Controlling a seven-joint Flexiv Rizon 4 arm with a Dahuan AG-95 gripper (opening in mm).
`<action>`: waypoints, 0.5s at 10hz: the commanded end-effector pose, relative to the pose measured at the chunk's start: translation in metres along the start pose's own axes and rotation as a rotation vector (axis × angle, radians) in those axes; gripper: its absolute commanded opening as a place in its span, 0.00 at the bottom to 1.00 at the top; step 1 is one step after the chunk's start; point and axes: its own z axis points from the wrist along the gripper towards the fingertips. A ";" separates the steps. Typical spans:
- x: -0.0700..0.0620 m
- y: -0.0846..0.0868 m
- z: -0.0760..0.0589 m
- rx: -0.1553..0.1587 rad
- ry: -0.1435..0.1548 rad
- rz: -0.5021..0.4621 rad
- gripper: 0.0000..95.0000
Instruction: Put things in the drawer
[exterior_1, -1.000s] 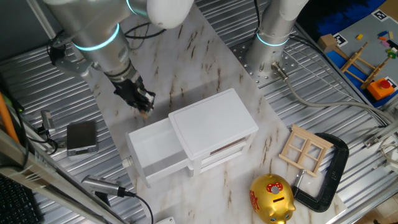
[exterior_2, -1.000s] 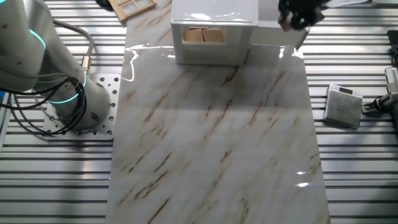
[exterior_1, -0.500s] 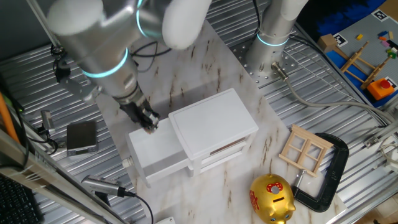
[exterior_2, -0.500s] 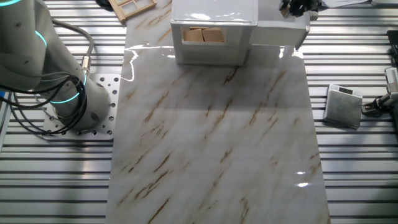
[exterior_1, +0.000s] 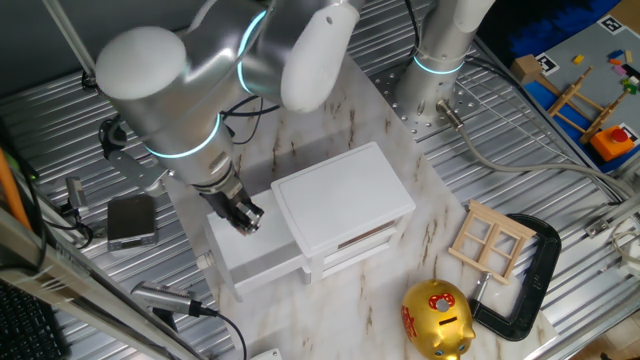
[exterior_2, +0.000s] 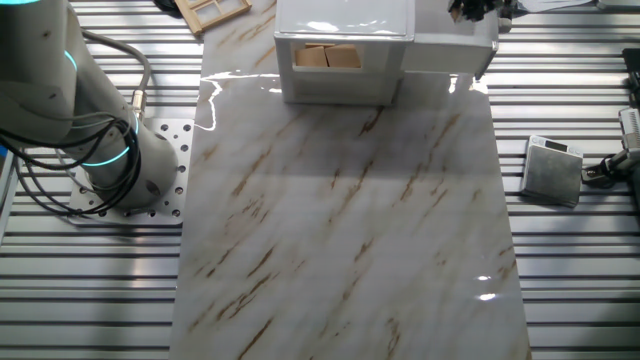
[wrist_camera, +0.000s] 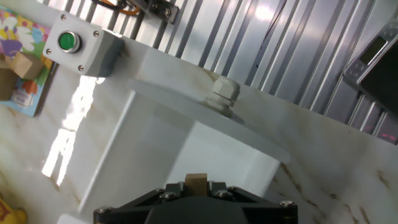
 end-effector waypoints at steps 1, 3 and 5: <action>0.011 -0.002 0.007 0.002 -0.011 -0.030 0.00; 0.011 -0.002 0.007 0.012 -0.016 -0.078 0.00; 0.011 -0.002 0.007 0.008 -0.018 -0.125 0.00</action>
